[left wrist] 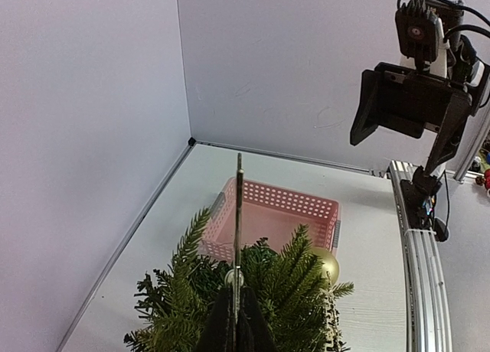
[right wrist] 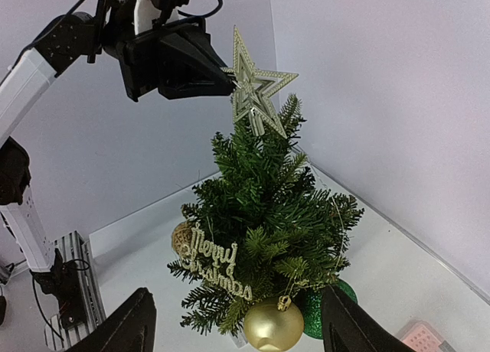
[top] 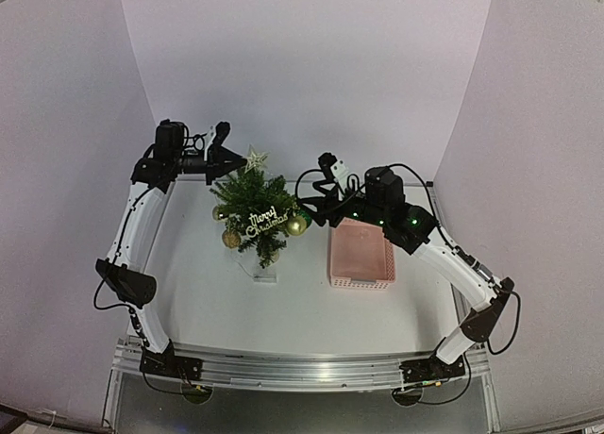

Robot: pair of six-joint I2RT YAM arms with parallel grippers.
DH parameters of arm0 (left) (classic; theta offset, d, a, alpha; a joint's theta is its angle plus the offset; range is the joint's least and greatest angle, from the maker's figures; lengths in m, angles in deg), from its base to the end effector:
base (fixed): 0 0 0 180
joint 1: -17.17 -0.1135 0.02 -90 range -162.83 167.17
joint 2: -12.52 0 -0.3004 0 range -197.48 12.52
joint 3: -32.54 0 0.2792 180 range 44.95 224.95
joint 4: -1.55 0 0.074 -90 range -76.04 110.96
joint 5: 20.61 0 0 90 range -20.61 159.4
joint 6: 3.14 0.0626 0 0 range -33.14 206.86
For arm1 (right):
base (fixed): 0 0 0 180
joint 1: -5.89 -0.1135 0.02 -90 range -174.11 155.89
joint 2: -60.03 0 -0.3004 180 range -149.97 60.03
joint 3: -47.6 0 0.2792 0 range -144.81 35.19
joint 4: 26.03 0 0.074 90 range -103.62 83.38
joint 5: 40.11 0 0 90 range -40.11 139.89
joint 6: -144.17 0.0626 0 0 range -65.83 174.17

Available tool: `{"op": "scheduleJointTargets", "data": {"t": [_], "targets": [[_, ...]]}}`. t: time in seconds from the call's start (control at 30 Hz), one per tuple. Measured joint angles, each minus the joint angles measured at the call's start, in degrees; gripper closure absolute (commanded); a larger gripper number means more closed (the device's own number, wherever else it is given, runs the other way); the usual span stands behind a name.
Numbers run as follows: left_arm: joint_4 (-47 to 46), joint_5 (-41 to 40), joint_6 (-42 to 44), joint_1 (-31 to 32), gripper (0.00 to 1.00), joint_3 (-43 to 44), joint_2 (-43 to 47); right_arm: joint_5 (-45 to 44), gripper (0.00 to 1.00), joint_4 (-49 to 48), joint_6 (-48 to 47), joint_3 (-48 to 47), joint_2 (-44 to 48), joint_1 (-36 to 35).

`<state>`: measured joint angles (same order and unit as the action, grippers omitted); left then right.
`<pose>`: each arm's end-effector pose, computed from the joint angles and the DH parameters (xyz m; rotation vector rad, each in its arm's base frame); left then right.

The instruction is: Decorate the small christmas tree

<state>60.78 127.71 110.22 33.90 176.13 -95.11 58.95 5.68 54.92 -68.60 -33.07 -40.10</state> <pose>0.4014 -0.1763 0.5215 1.2118 1.4330 -0.9141 0.2898 0.3142 0.5027 -0.7930 1.5892 0.7333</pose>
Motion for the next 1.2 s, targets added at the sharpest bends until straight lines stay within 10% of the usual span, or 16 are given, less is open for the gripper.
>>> {"op": "scheduleJointTargets", "data": {"t": [1.2], "targets": [[1.7,-5.8,1.7,2.3,1.0,2.1,0.0,0.6,0.29,0.0,0.0,0.1,0.0,0.0]]}}
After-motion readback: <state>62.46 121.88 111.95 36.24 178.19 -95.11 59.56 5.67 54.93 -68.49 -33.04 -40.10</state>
